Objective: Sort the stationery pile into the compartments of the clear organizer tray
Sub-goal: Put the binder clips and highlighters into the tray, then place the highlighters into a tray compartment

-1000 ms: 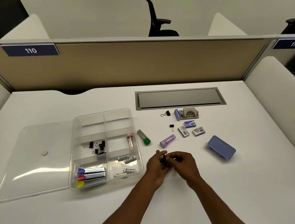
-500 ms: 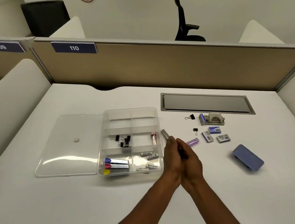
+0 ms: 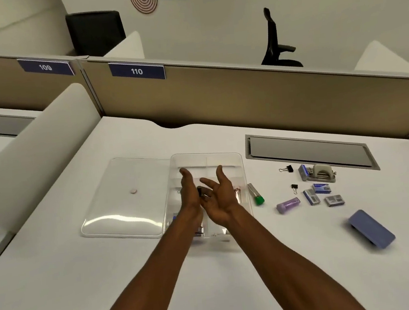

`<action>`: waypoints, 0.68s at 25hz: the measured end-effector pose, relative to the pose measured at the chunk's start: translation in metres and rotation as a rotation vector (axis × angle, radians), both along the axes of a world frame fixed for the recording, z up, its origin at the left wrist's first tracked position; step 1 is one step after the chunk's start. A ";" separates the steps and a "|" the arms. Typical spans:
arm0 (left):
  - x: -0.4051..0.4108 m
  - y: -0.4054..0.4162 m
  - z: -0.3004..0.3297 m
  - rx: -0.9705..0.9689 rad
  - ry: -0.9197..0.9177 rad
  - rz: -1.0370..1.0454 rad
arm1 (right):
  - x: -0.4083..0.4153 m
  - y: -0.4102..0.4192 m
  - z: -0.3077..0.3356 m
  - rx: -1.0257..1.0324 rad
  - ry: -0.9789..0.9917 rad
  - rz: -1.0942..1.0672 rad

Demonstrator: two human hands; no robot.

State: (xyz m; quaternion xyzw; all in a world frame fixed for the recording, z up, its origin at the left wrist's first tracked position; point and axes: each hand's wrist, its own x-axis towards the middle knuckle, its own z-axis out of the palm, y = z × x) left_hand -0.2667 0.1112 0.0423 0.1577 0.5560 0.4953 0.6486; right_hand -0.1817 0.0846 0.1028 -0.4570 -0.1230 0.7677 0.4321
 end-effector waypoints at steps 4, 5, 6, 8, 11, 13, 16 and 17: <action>-0.024 -0.013 0.050 -0.029 -0.053 0.074 | -0.006 0.012 -0.014 -0.072 -0.061 -0.066; -0.027 -0.015 0.049 -0.043 -0.046 0.079 | -0.005 0.011 -0.018 -0.063 -0.075 -0.069; -0.028 -0.011 0.043 -0.044 -0.071 0.079 | -0.004 0.009 -0.019 -0.059 -0.058 -0.078; -0.025 -0.013 0.036 -0.024 -0.054 0.074 | 0.000 0.007 -0.025 -0.036 -0.029 -0.128; -0.008 -0.021 0.030 0.029 0.098 0.068 | 0.013 0.001 -0.024 0.016 -0.047 -0.187; 0.005 -0.027 0.023 0.087 0.234 0.023 | 0.030 -0.004 -0.020 0.066 -0.147 -0.244; 0.022 -0.044 0.020 0.186 0.291 -0.026 | 0.074 -0.011 -0.026 0.085 -0.439 -0.447; 0.027 -0.050 0.023 0.219 0.308 -0.049 | 0.090 -0.014 -0.031 0.064 -0.563 -0.507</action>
